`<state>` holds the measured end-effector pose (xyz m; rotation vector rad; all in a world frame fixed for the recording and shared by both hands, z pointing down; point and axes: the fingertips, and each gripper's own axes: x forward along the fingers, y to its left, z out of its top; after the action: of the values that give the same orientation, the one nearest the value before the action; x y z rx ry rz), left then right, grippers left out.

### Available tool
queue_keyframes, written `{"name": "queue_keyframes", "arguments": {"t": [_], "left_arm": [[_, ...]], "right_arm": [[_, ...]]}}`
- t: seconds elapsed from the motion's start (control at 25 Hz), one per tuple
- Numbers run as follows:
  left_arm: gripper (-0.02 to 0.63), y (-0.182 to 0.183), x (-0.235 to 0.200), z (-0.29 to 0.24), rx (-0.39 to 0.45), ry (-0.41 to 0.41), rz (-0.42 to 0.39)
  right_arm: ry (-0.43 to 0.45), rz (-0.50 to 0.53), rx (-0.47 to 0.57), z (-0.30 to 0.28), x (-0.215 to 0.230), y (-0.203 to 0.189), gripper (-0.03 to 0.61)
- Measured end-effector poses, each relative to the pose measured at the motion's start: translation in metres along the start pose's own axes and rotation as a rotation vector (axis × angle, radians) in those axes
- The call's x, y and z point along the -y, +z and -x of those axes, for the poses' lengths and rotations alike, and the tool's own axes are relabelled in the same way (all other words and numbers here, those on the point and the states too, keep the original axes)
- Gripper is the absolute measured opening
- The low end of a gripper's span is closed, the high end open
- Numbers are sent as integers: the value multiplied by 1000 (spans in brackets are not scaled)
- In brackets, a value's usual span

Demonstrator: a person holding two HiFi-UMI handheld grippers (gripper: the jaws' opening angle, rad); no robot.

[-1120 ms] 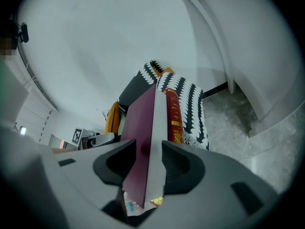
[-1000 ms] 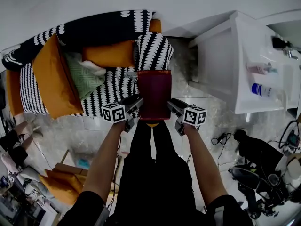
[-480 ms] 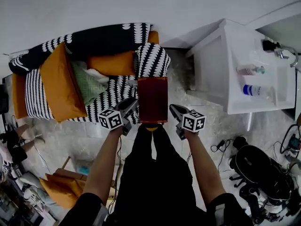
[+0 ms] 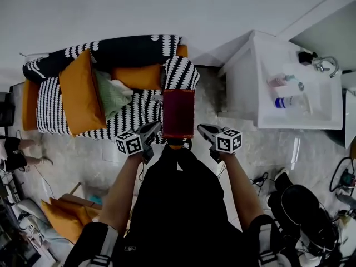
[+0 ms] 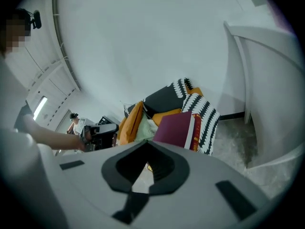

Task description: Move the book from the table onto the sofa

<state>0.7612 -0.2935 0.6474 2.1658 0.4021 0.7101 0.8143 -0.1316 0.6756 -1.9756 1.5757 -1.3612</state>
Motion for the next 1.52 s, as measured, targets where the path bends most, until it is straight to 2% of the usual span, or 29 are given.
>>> {"name": "queue_keyframes", "arguments": {"t": [0.32, 0.56, 1.52], "left_arm": [[11, -46, 29, 34, -36, -4, -23], [11, -64, 41, 43, -1, -8, -12], [11, -71, 52, 43, -24, -7, -50]], "right_arm": [[102, 30, -17, 27, -36, -21, 8], [135, 70, -64, 29, -50, -40, 6], [177, 157, -129, 14, -73, -51, 6]]}}
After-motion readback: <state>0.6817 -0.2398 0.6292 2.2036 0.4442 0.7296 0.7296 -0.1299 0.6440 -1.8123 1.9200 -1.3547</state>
